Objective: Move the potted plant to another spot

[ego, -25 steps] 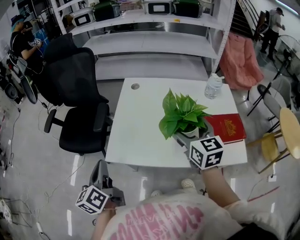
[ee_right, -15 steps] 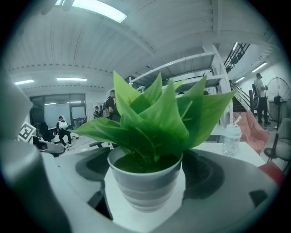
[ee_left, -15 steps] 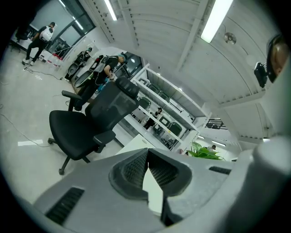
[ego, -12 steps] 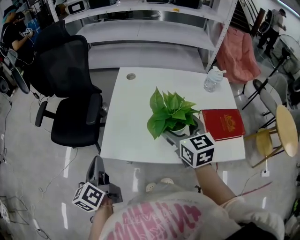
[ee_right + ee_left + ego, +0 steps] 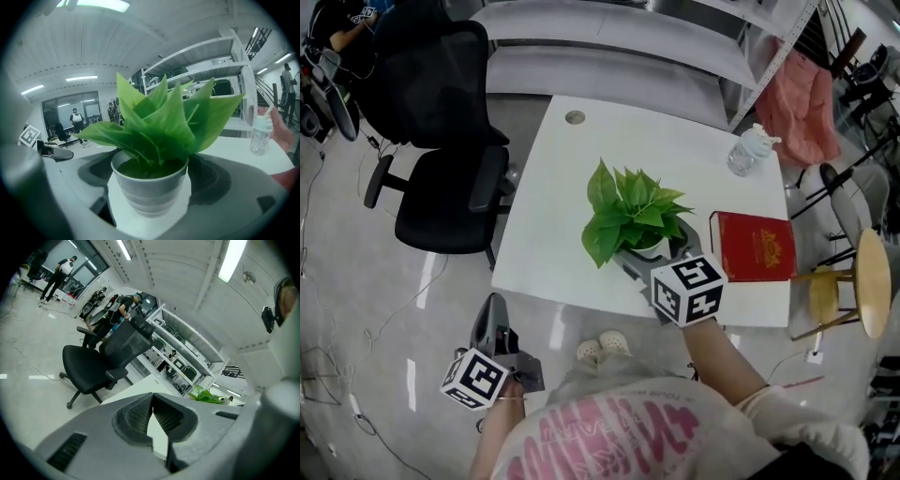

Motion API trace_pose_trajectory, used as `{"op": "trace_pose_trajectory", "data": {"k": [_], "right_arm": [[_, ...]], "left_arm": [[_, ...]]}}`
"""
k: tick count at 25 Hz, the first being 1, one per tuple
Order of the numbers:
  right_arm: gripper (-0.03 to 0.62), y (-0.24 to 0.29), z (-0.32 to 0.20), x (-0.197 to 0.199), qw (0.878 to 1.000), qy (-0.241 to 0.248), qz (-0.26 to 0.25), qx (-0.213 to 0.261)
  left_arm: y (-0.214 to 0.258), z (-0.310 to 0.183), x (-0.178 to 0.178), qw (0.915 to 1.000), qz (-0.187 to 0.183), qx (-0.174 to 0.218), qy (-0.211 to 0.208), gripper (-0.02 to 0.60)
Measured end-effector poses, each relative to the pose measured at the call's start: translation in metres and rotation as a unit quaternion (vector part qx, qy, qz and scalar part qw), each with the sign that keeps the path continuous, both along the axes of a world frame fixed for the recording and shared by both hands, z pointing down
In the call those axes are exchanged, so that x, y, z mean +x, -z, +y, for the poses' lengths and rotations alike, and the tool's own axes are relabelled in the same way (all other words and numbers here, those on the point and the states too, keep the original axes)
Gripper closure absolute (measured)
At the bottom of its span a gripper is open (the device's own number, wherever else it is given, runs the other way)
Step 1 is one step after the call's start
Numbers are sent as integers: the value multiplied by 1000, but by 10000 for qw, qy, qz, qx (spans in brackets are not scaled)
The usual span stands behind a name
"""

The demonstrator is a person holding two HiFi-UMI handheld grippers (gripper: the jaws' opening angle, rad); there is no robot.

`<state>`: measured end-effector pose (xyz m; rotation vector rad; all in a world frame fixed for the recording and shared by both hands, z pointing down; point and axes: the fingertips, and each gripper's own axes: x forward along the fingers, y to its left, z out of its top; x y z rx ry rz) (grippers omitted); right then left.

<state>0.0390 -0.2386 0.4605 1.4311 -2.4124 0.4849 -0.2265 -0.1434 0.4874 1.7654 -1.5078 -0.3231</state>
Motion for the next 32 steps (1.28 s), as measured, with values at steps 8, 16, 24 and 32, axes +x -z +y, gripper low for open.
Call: {"op": "trace_pose_trajectory", "data": {"k": [8, 16, 24, 32], "right_arm": [[88, -22, -10, -10, 9987, 447, 14, -236], [88, -41, -15, -13, 9971, 626, -89, -421], [86, -48, -17, -15, 9955, 794, -132, -501], [86, -56, -18, -16, 9944, 885, -137, -566]], "left_arm": [[-11, 17, 7, 9996, 15, -140, 230, 578], [-15, 34, 12, 9991, -113, -256, 331, 578], [-8, 32, 12, 9984, -269, -227, 452, 578], [-8, 32, 17, 9981, -324, -228, 476, 578]]}}
